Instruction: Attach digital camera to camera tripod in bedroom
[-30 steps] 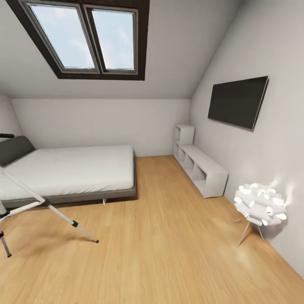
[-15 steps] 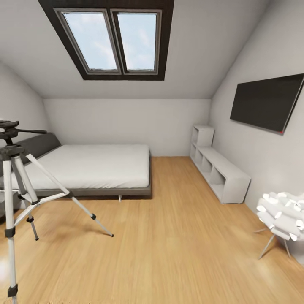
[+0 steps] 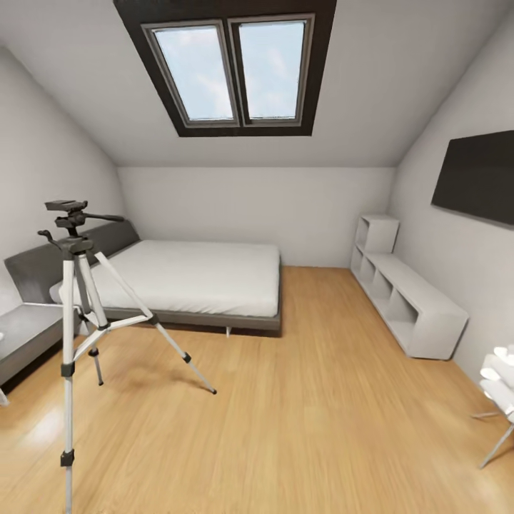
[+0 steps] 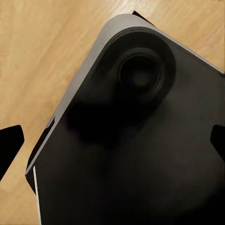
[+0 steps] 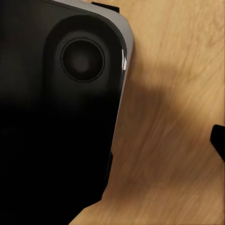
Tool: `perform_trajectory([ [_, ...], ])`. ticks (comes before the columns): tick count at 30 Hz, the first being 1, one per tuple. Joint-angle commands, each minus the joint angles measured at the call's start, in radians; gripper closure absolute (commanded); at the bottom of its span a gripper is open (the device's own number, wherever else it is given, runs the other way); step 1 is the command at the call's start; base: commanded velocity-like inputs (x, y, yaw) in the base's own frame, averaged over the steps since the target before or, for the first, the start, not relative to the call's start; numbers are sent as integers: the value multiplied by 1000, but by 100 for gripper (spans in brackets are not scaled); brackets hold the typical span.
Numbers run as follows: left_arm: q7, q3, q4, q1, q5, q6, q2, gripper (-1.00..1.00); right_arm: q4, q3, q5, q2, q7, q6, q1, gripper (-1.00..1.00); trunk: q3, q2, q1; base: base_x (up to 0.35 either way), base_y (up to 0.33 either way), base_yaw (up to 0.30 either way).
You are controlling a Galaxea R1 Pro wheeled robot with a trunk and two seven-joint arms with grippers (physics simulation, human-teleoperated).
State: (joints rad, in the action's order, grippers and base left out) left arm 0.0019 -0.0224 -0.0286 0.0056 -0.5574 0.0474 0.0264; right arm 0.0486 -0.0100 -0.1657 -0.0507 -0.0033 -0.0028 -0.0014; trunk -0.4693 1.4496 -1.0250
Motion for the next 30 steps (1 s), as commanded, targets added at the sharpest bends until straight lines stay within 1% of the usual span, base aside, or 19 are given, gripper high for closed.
perform_trajectory([
  [1,0,-2,-2,1,-1,3,0,-100,0,-1,-8,0,0,0,0,-100,-1,0,0,0,0,272],
  [2,1,-3,-2,1,-1,14,0,-100,1,0,-8,-1,3,0,0,-100,-1,0,0,0,0,272],
  [10,4,-6,-2,1,-1,43,0,-100,2,-1,-10,-1,5,-2,0,-100,-1,0,0,0,0,272],
  [30,6,-7,-2,1,-2,49,-1,-100,2,-2,-12,-1,3,-2,0,-100,-1,0,0,0,0,272],
])
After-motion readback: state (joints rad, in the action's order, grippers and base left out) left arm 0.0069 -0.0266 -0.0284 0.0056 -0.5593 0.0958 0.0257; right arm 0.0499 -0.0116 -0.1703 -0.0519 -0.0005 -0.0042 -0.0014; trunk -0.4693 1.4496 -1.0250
